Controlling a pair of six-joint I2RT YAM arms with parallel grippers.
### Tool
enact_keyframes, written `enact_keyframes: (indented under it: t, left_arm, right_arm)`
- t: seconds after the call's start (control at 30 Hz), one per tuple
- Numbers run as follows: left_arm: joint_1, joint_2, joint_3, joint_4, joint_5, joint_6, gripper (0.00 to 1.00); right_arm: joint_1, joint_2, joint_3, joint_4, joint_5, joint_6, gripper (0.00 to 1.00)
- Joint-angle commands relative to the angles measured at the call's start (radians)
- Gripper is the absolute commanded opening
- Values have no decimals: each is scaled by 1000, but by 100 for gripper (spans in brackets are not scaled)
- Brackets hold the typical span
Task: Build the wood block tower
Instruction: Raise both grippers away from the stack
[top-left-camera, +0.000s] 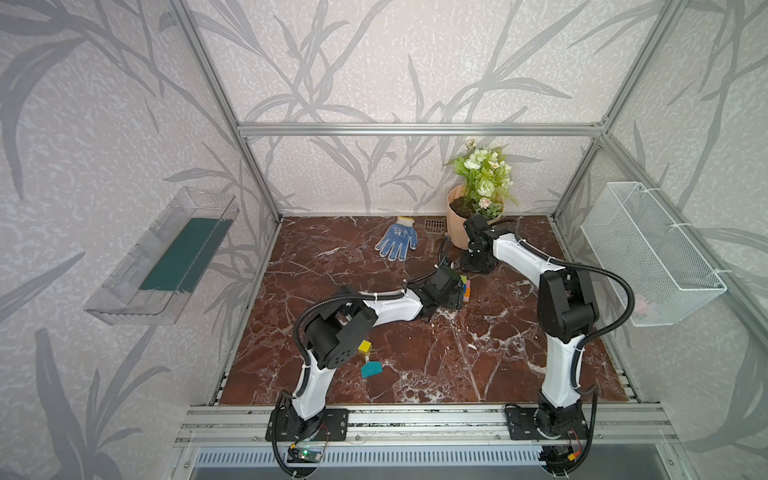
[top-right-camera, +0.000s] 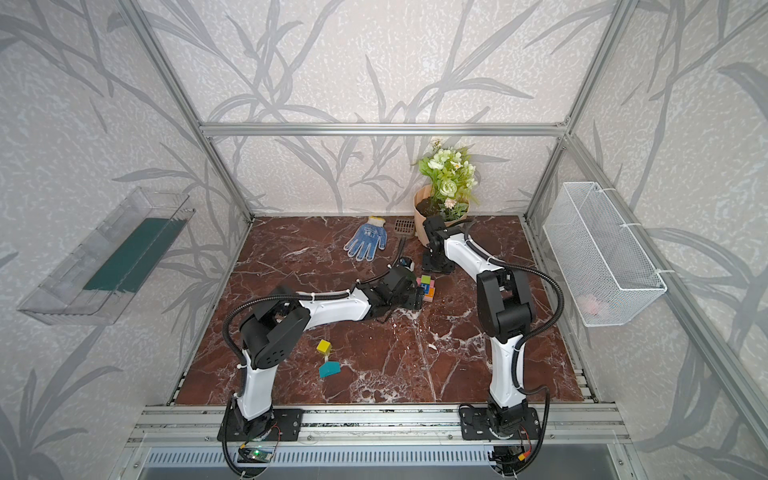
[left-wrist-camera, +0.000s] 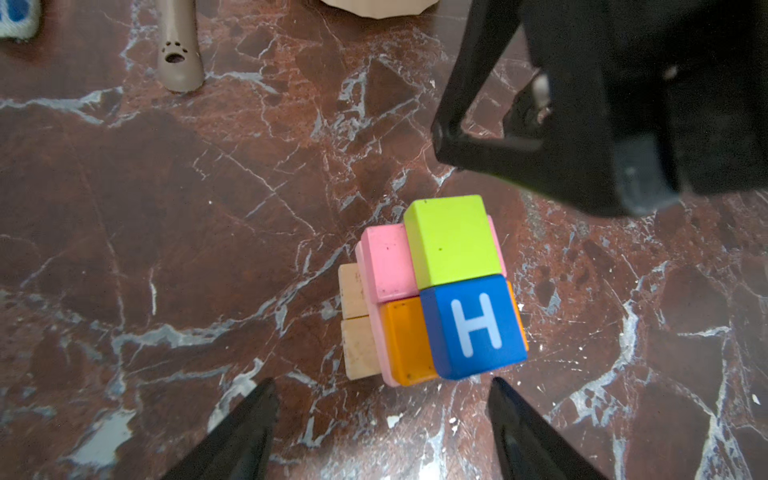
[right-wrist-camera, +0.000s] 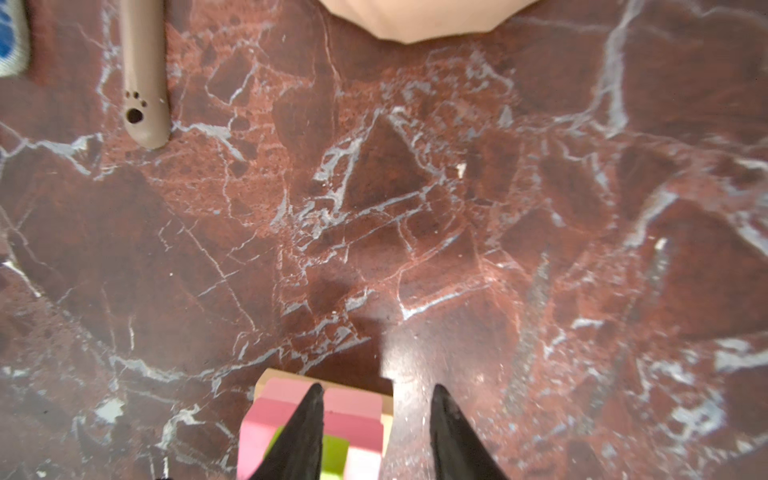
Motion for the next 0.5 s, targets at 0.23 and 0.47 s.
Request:
enact_keyframes:
  t: [0.23, 0.47]
  left_arm:
    - [14, -379, -188, -12, -164, 70, 81]
    - [127, -755, -422, -122, -454, 177, 89]
  right_arm:
    - [0, -243, -117, 10, 3, 47, 47]
    - [64, -453, -314, 145, -82, 57, 59]
